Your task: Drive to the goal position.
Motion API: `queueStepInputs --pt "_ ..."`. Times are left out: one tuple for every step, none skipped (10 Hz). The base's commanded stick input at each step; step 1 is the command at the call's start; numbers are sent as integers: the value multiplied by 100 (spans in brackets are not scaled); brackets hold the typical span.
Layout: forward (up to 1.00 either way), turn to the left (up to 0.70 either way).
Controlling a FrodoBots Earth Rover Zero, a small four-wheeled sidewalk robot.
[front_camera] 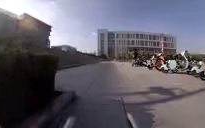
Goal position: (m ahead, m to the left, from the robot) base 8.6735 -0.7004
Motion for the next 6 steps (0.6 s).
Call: queueStepInputs --pt "70 0" --pt "70 0" --pt "70 0" --pt "70 0" --pt "70 0" --pt "70 0"
